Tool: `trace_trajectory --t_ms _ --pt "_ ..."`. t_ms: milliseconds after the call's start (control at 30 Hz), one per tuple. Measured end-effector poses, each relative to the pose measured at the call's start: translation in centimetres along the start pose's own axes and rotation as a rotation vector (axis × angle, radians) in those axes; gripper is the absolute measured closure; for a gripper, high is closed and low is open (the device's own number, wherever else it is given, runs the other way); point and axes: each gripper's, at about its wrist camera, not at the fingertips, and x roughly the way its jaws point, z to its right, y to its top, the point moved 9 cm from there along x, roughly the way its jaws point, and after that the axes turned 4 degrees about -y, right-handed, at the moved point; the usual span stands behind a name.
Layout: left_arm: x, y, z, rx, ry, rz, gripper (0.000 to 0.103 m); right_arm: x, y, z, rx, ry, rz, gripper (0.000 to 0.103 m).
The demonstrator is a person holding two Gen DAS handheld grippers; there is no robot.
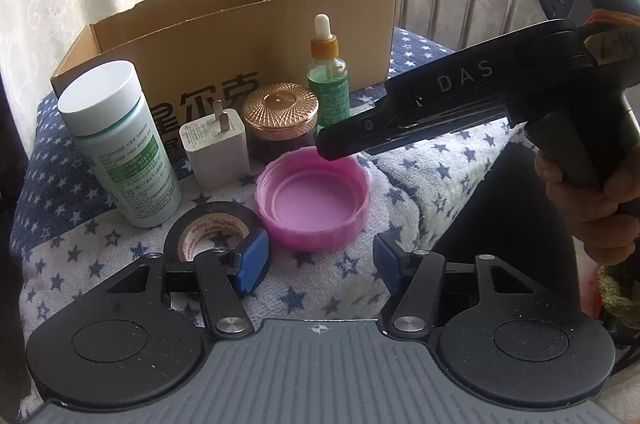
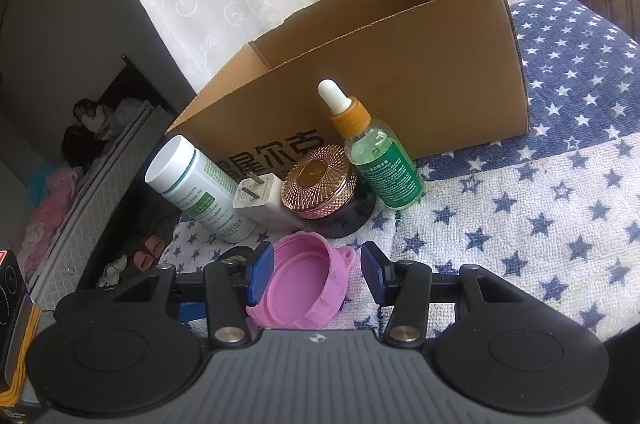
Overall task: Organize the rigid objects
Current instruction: 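Lower the right gripper onto the pink bottle cap and close it, then carry the pink cap into the cardboard box and open the right gripper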
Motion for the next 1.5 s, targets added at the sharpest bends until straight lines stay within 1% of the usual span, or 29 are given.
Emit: trace_trajectory --t_ms 133,267,333,433,500,567,600,733,933,1067,1233,1333,1433,1500 --pt "0.0 0.0 -0.2 0.009 0.006 -0.003 0.045 0.8 -0.2 0.0 -0.012 -0.004 -0.008 0.058" --pt "-0.6 0.0 -0.3 0.015 0.007 0.008 0.045 1.0 -0.1 0.2 -0.028 -0.025 0.002 0.062" --pt "-0.7 0.0 0.0 0.020 -0.013 0.007 0.045 1.2 0.0 0.3 -0.030 -0.026 -0.001 0.065" --pt "0.0 -0.3 0.3 0.011 -0.043 -0.021 0.045 1.6 -0.1 0.6 -0.027 -0.024 -0.015 0.070" --pt "0.7 -0.4 0.1 0.001 -0.028 -0.047 0.045 1.6 -0.2 0.6 -0.033 -0.027 -0.015 0.073" --pt "1.2 -0.4 -0.1 -0.014 -0.024 -0.060 0.046 1.6 -0.3 0.5 -0.008 0.006 -0.026 0.079" --pt "1.3 -0.2 -0.2 -0.024 -0.028 -0.059 0.046 1.4 -0.3 0.5 0.004 0.016 -0.030 0.079" --pt "1.7 0.1 -0.3 -0.037 -0.034 -0.056 0.046 1.1 -0.3 0.7 0.000 0.006 -0.030 0.079" --pt "2.1 0.4 -0.4 -0.044 -0.022 -0.052 0.045 1.8 -0.4 1.3 0.007 -0.003 -0.030 0.079" --pt "2.3 0.6 -0.3 -0.052 0.000 -0.056 0.045 1.8 -0.5 1.4 0.004 -0.004 -0.016 0.080" --pt "2.2 0.7 -0.2 -0.060 0.027 -0.051 0.047 0.9 -0.8 0.8 -0.016 -0.036 0.002 0.080" --pt "1.3 0.8 0.3 -0.049 0.020 -0.030 0.047 -0.4 -0.7 0.2 -0.032 -0.054 0.024 0.080" --pt "-0.6 1.3 0.7 -0.029 0.026 0.019 0.047 -1.9 -0.4 -1.0 -0.060 -0.069 0.059 0.080" --pt "-2.2 1.8 0.4 -0.020 0.035 0.058 0.047 -3.3 0.3 -2.4 -0.096 -0.071 0.101 0.080"
